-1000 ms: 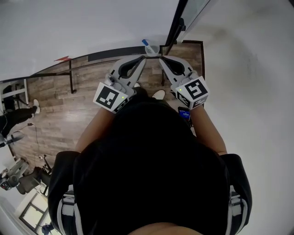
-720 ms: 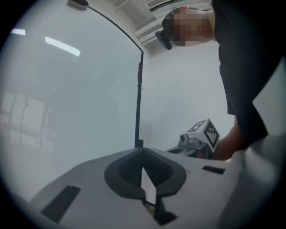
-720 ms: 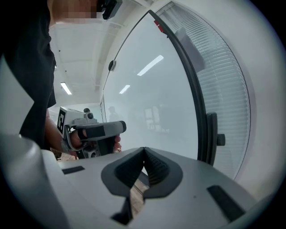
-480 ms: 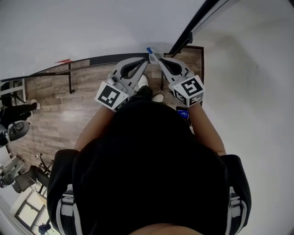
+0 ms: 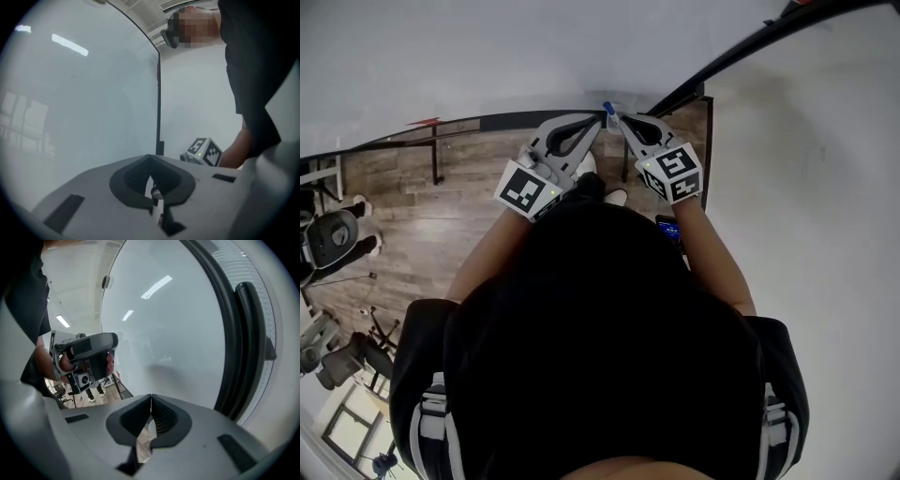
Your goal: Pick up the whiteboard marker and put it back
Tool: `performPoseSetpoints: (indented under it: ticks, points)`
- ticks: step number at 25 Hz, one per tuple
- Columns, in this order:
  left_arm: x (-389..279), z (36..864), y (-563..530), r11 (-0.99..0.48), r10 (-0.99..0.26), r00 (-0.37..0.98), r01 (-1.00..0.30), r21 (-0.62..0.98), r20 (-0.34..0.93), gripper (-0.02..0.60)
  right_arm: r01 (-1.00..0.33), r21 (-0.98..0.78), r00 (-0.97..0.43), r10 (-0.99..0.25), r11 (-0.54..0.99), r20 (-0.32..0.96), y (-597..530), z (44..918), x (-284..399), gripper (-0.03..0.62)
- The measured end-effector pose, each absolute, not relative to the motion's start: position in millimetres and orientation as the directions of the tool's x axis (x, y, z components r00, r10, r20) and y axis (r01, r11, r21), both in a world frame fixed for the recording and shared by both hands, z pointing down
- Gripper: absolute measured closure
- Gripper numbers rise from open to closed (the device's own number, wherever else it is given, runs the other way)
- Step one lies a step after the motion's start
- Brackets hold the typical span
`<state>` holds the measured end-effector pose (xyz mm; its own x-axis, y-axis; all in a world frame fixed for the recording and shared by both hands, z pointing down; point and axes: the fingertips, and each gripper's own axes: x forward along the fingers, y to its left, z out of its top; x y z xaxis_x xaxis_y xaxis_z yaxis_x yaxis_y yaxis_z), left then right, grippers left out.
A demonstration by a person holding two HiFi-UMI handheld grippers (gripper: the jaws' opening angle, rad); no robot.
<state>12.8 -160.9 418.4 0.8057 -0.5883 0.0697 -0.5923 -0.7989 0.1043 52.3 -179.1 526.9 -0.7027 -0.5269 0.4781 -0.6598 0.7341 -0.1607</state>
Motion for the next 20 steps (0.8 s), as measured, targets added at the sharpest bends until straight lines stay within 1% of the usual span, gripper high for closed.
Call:
performPoseSetpoints:
  ticks: [3,7,11,16,20]
  points:
    - [10,417,-164,-0.796,-0.593,0.802,-0.597,0.105,0.069,0.578,-0.663,-0.153,-0.689,-0.516,0.733,0.509,-184,537,50,0.591]
    - [7,422,-164,-0.803,-0.583,0.810,-0.586,0.105,0.061,0.578,-0.666,-0.145,-0.667,-0.498,0.731,0.553,-190,553,47,0.564]
    - [4,426,-165,-0.802,-0.582,0.809,-0.588,0.110,0.083,0.578,-0.672,-0.143,-0.651,-0.488,0.727,0.581,-193,561,45,0.556]
    - [2,426,-167,-0.801,-0.582,0.810,-0.587,0.118,0.075,0.578,-0.685,-0.138,-0.616,-0.467,0.716,0.634,-198,581,43,0.533]
    - [0,426,-166,-0.802,-0.581,0.811,-0.584,0.122,0.062,0.578,-0.679,-0.129,-0.608,-0.455,0.723,0.650,-200,587,37,0.518]
